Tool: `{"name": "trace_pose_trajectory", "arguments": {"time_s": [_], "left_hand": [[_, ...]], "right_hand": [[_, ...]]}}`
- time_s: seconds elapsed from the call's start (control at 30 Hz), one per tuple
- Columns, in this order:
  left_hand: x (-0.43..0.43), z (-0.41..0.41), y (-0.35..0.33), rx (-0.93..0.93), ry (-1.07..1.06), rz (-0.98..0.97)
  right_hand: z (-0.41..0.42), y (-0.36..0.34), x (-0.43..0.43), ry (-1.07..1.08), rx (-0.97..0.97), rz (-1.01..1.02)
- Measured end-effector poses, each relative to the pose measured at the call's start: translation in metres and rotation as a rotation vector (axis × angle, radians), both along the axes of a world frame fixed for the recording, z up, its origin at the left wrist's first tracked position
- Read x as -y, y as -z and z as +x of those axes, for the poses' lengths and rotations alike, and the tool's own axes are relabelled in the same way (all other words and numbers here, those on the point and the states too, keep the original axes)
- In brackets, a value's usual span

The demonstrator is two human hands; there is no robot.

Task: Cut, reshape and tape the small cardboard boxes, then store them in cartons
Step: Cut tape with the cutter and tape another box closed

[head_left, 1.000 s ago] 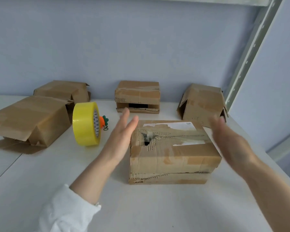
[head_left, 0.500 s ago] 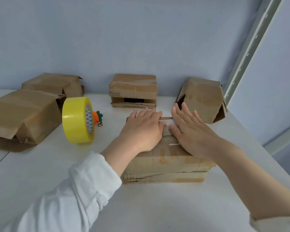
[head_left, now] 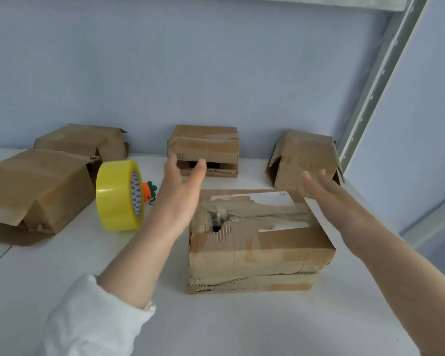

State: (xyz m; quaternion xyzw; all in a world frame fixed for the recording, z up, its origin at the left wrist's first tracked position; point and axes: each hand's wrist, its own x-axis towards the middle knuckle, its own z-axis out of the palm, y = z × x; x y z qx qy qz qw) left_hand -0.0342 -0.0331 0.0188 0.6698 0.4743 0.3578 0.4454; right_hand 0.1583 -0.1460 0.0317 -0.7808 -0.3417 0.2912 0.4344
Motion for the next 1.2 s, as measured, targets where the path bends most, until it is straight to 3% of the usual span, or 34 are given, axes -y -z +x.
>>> {"name": "trace_pose_trajectory", "arguments": {"time_s": [0.1, 0.17, 0.33, 0.43, 0.67, 0.8, 0.93, 1.03, 1.1, 1.2], "left_hand": [[-0.001, -0.021, 0.022, -0.013, 0.147, -0.329], [0.010, -0.018, 0.032, 0.052, 0.294, -0.381], [0.018, -0.017, 0.016, 0.264, 0.297, -0.055], [0.025, -0.026, 0.019, 0.253, 0.341, 0.070], [0.039, -0.040, 0.021, 0.009, 0.373, 0.283], [0.032, -0.018, -0.020, -0.079, 0.341, 0.370], [0.013, 0.021, -0.043, -0.608, 0.399, 0.479], [0.001, 0.039, -0.030, -0.864, 0.471, 0.503], [-0.004, 0.041, -0.018, -0.915, 0.488, 0.519], [-0.005, 0.042, -0.019, -0.924, 0.485, 0.533]], "right_hand": [[0.003, 0.008, 0.012, -0.095, -0.272, -0.075], [-0.003, 0.017, 0.016, -0.174, -0.228, -0.052], [-0.012, 0.021, 0.021, -0.203, -0.003, 0.355], [-0.015, 0.035, 0.033, -0.259, 0.085, 0.443], [-0.019, 0.039, 0.051, -0.229, 0.088, 0.432], [-0.021, -0.008, 0.024, -0.278, 0.337, 0.269], [-0.024, -0.032, -0.015, -0.508, 0.686, -0.071], [-0.027, -0.019, -0.032, -0.552, 0.873, -0.248], [-0.027, -0.005, -0.035, -0.544, 0.976, -0.296], [-0.027, -0.006, -0.037, -0.552, 0.971, -0.331]]}}
